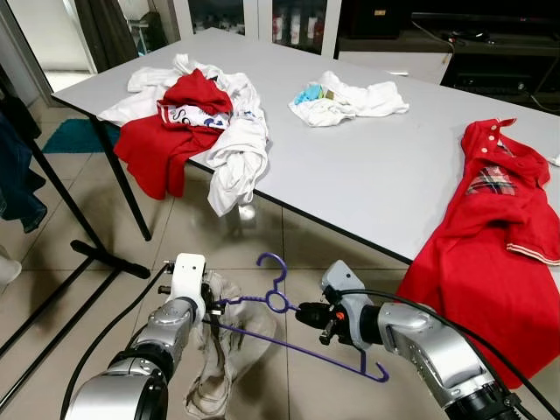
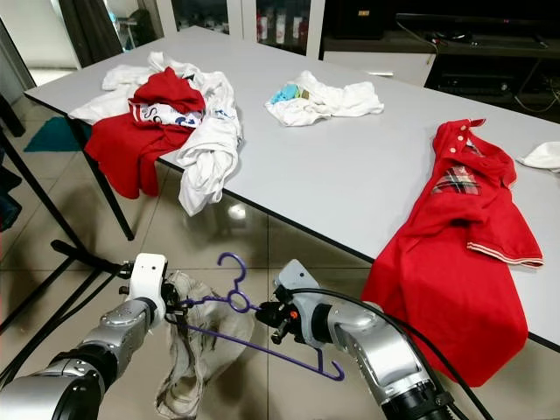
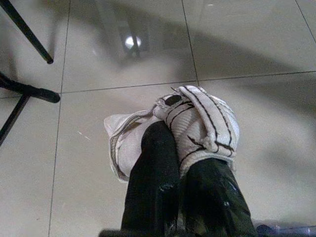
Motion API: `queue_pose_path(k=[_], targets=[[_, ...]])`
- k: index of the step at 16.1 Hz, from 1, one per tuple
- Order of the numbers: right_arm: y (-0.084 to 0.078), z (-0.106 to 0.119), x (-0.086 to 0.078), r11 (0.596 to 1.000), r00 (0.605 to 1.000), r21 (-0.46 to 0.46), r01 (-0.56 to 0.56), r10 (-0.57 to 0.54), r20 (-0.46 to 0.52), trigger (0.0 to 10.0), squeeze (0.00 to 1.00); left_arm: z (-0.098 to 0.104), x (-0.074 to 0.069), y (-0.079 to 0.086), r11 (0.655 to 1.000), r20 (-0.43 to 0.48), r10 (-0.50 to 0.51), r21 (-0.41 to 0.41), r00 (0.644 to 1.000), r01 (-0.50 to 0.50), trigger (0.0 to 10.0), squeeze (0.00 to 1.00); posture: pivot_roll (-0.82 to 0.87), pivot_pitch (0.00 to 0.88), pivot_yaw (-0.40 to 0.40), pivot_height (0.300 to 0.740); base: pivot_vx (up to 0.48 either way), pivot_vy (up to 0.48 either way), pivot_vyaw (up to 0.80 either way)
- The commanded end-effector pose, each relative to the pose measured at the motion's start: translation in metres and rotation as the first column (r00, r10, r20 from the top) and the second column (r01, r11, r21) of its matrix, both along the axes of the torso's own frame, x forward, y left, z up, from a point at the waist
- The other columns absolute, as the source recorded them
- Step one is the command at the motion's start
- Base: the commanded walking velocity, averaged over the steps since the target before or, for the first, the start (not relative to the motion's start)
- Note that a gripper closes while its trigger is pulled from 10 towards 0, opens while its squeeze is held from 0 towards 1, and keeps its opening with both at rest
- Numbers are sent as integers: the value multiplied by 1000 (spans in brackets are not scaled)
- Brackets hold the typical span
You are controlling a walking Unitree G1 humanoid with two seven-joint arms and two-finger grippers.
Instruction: Hang hanger
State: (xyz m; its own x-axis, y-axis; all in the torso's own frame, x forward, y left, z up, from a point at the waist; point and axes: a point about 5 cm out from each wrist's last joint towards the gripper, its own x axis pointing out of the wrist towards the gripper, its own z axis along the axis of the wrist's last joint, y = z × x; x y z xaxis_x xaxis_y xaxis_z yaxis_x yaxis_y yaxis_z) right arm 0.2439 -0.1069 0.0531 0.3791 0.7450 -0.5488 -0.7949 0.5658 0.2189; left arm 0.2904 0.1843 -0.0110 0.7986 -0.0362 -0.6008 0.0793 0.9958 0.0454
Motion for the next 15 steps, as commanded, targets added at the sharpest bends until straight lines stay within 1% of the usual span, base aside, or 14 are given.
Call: queue_pose_path(k=[1, 3, 7, 8, 9, 11, 12, 13, 15], targets=[[-4, 1, 3, 1000, 1000, -10, 20, -20, 8, 10000, 0, 10, 10, 0, 1000, 49, -12, 3, 999, 12, 10000, 0, -133, 0, 54, 740, 0, 0, 0], [-8, 2, 1, 1000, 1000, 0, 19, -19, 4, 10000, 0, 11, 10, 2, 1000, 49, -10, 5, 999, 10, 10000, 0, -133, 0, 54, 740, 0, 0, 0], [-14, 15, -9, 997, 999, 74, -25, 23, 26, 10000, 0, 10, 10, 3, 1000, 47, -9, 10, 999, 9, 10000, 0, -137, 0, 53, 740, 0, 0, 0], [-17, 24, -6, 994, 999, 105, -4, -2, 54, 10000, 0, 10, 9, 2, 1000, 46, -11, 8, 999, 10, 10000, 0, -137, 0, 51, 740, 0, 0, 0], [-18, 28, -5, 993, 998, 121, 7, -14, 62, 10000, 0, 10, 9, 2, 1000, 46, -12, 6, 999, 11, 10000, 0, -138, 0, 51, 740, 0, 0, 0], [-19, 28, -6, 993, 998, 119, -5, -2, 61, 10000, 0, 10, 9, 1, 1000, 46, -13, 5, 999, 13, 10000, 0, -141, 0, 53, 740, 0, 0, 0], [-19, 25, -10, 995, 998, 100, -26, 21, 51, 10000, 0, 10, 10, 1, 1000, 47, -14, 4, 999, 14, 10000, 0, -142, 0, 53, 740, 0, 0, 0], [-17, 20, -13, 995, 998, 83, -48, 45, 39, 10000, 0, 10, 10, 0, 1000, 48, -15, 4, 999, 15, 10000, 0, -141, 0, 52, 740, 0, 0, 0], [-13, 17, -15, 996, 998, 75, -57, 55, 26, 10000, 0, 11, 11, 0, 1000, 50, -15, 3, 999, 15, 10000, 0, -136, 0, 52, 740, 0, 0, 0]])
